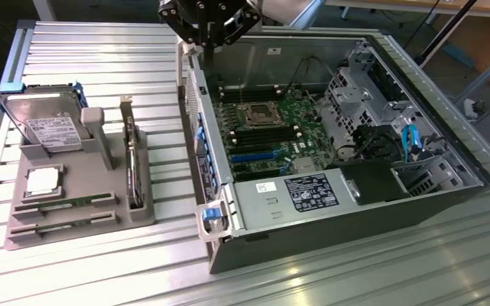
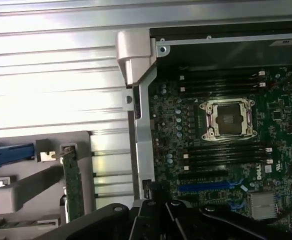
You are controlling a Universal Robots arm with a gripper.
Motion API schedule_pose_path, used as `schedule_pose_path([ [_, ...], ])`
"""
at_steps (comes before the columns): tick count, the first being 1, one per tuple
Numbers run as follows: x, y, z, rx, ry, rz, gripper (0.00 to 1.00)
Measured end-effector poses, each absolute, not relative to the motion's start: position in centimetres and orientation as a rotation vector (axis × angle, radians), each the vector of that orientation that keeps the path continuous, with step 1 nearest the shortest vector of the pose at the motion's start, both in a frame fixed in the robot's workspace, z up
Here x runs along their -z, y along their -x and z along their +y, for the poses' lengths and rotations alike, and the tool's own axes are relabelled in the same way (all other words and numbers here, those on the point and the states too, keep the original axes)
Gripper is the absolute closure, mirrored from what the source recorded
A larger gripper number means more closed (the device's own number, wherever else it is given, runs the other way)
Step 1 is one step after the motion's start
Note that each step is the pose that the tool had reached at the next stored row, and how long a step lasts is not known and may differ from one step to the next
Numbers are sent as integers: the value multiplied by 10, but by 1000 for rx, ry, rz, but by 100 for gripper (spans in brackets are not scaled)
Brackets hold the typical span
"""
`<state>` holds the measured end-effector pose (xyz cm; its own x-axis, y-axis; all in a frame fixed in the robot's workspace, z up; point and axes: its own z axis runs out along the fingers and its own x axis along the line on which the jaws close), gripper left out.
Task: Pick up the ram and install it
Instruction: 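Reach for the ram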
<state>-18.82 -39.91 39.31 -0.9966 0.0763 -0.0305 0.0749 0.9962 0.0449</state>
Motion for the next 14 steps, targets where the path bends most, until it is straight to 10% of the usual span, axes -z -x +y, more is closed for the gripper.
schedule_pose_path([
  [14, -393, 266, -399, -68, -118, 3106, 89],
])
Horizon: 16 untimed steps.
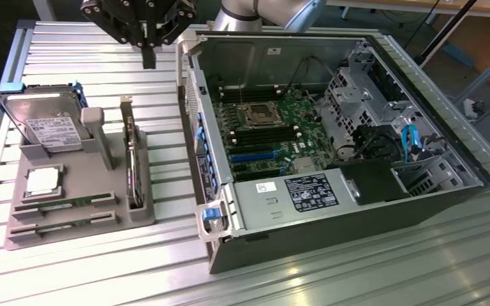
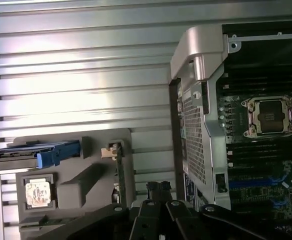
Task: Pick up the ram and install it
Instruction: 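Reach for the ram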
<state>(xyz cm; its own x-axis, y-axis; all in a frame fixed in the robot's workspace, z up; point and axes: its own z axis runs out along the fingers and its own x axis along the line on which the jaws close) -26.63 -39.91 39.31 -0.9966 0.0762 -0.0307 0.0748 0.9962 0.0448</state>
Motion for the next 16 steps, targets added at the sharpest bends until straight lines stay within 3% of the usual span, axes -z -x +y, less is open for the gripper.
schedule_pose_path([
  [16, -393, 375, -399, -68, -118, 3106, 89],
])
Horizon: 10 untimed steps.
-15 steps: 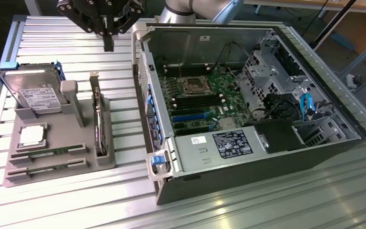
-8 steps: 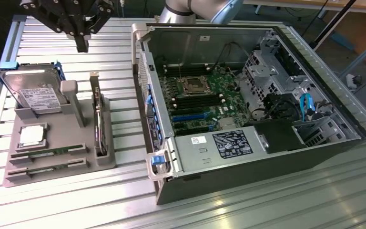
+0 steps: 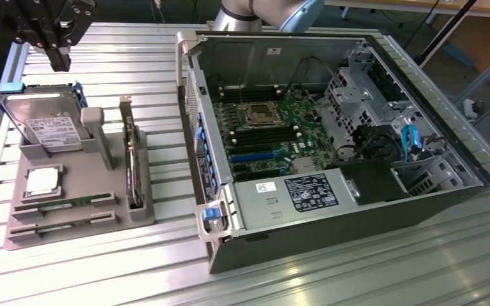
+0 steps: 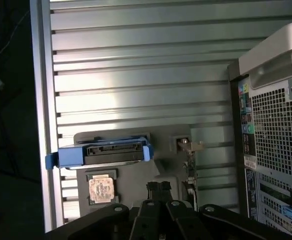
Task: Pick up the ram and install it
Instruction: 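Reach for the ram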
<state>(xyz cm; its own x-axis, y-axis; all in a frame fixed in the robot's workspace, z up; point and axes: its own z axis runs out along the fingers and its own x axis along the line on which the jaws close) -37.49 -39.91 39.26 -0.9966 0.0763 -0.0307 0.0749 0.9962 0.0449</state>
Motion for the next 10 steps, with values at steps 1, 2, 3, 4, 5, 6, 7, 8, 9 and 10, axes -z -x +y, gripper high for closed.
schedule_pose_path([
  [1, -393, 375, -399, -68, -117, 3106, 89],
  [2, -393, 375, -399, -68, -117, 3106, 89],
  [3, -393, 375, -399, -68, -117, 3106, 89],
  [4, -393, 375, -399, -68, -118, 3106, 89],
  [5, -393, 375, -399, -68, -118, 3106, 89],
  [6, -393, 375, -399, -68, -117, 3106, 89],
  [7, -393, 375, -399, -68, -118, 3106, 89],
  [8, -393, 375, -399, -68, -118, 3106, 89],
  [9, -393, 375, -399, -68, -118, 3106, 89],
  [10, -393, 375, -399, -68, -118, 3106, 89],
])
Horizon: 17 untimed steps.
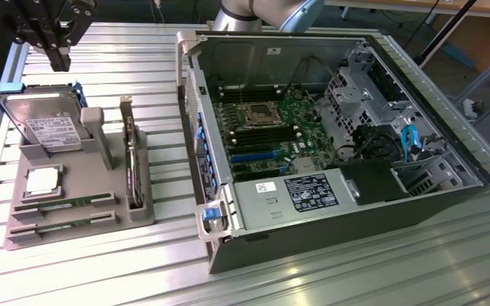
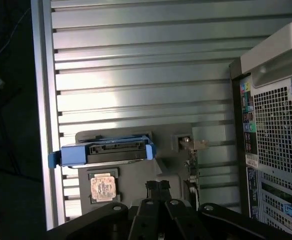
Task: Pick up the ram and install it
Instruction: 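Reach for the ram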
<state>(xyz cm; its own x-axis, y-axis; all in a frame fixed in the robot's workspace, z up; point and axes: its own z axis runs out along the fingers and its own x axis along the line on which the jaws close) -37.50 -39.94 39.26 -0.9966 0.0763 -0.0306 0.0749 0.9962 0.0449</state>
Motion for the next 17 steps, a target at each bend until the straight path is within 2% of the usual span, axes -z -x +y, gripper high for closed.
schedule_pose_path([
  [17, -393, 375, -453, -68, -118, 3106, 89],
])
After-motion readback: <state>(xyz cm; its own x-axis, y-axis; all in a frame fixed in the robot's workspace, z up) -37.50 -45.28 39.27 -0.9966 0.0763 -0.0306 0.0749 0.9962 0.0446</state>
